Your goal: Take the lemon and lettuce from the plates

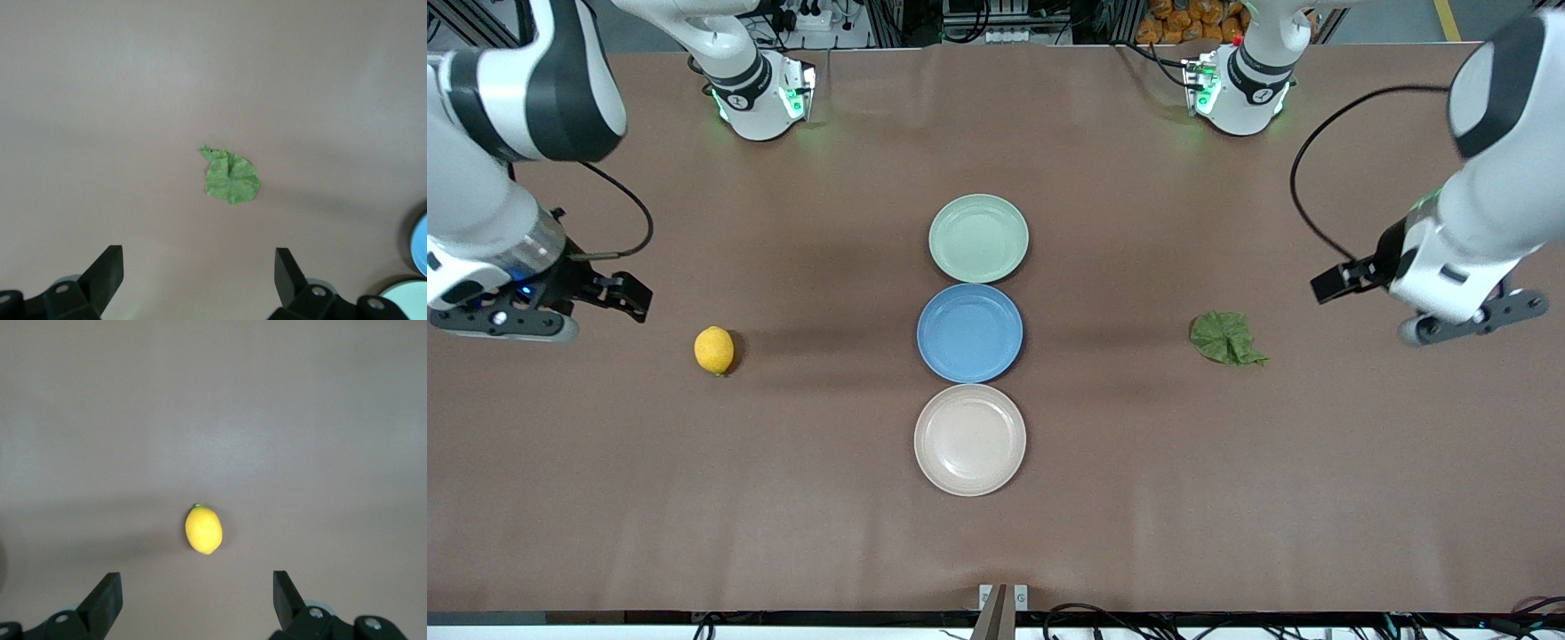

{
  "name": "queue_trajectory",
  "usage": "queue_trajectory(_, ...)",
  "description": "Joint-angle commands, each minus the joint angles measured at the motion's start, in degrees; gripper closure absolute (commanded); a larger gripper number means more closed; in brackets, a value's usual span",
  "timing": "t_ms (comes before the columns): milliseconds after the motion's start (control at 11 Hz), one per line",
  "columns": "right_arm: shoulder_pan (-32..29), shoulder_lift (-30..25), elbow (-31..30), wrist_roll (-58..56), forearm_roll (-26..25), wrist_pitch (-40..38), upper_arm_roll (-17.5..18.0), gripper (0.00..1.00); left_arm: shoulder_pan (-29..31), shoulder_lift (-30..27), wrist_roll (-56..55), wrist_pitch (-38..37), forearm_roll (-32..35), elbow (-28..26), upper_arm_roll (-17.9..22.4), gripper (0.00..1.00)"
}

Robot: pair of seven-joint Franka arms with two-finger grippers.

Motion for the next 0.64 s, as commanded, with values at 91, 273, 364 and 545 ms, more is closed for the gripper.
queue_trajectory(91,0.0,-3.2,7.1,-4.7,6.7,-10.3,0.0,0.0,-1.0,-10.6,13.8,1.6,-1.2,-2.7,0.7,0.0)
queue_trajectory(273,0.1,-3.2,10.7,-5.2,9.3,-14.9,0.1,0.0,-0.8,-11.2,17.3,1.5,-1.3,-2.4,0.7,0.0)
queue_trajectory(364,0.0,-3.3,12.0,-5.3,12.2,-16.1,-0.1,0.0,-0.5,-11.4,18.9,1.1,-2.0,-2.3,0.7,0.0)
queue_trajectory(545,0.0,-3.4,12.6,-5.4,12.5,-17.0,0.0,0.0,-0.4,-12.3,21.1,-0.2,-2.9,-2.3,0.8,0.0)
